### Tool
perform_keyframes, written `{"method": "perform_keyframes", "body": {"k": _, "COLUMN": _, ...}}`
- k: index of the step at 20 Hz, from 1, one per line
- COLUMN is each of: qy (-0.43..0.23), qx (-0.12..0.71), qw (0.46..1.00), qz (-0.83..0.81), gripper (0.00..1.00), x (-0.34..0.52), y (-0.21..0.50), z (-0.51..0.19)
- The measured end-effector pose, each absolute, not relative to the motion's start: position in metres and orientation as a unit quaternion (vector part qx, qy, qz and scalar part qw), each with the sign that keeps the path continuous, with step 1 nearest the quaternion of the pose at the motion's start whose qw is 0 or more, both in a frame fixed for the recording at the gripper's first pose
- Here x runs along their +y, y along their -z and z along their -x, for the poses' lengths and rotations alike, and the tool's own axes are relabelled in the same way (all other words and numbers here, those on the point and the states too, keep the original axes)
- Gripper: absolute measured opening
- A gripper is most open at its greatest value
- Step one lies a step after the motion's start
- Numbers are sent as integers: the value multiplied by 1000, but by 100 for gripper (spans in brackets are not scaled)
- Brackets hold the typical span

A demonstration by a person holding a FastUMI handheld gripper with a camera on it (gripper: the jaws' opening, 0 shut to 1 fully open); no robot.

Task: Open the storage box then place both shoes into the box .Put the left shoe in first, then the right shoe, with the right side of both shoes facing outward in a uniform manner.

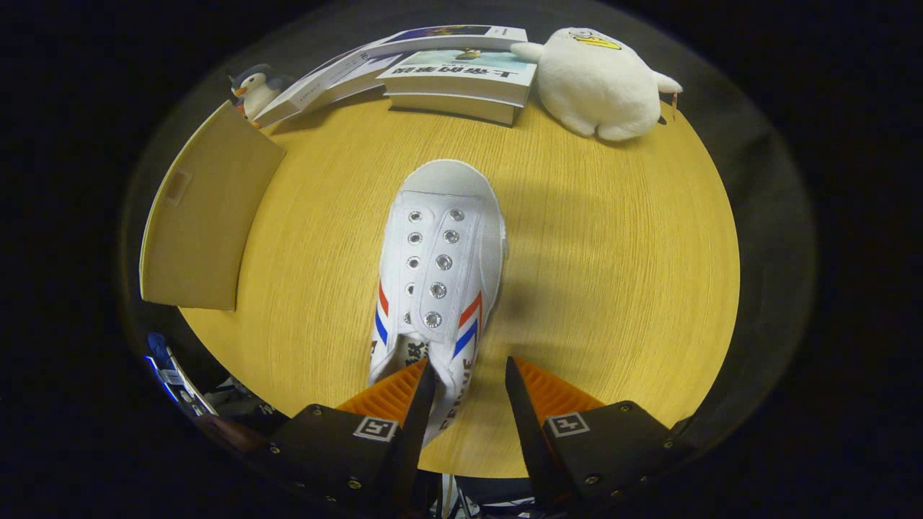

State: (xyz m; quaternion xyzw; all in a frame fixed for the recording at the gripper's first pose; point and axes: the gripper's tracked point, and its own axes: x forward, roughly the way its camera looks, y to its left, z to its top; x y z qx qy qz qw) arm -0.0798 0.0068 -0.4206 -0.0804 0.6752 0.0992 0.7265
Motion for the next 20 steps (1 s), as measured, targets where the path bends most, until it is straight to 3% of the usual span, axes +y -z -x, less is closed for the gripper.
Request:
{"method": "perform_keyframes", "body": {"k": 12, "qy": -111, "qx": 656, "qw": 739, "qz": 105, "gripper": 55, "x": 3, "y": 428, "z": 64}}
{"method": "perform_keyframes", "body": {"k": 13, "qy": -125, "qx": 661, "qw": 733, "qz": 95, "gripper": 52, "x": 8, "y": 429, "z": 68}}
{"method": "perform_keyframes", "body": {"k": 14, "qy": -126, "qx": 656, "qw": 739, "qz": 90, "gripper": 36, "x": 8, "y": 431, "z": 66}}
{"method": "perform_keyframes", "body": {"k": 16, "qy": -120, "qx": 652, "qw": 739, "qz": 123, "gripper": 17, "x": -8, "y": 433, "z": 64}}
{"method": "perform_keyframes", "body": {"k": 17, "qy": -127, "qx": 653, "qw": 738, "qz": 110, "gripper": 0, "x": -4, "y": 430, "z": 65}}
{"method": "perform_keyframes", "body": {"k": 20, "qy": -121, "qx": 660, "qw": 740, "qz": 52, "gripper": 0, "x": 4, "y": 422, "z": 68}}
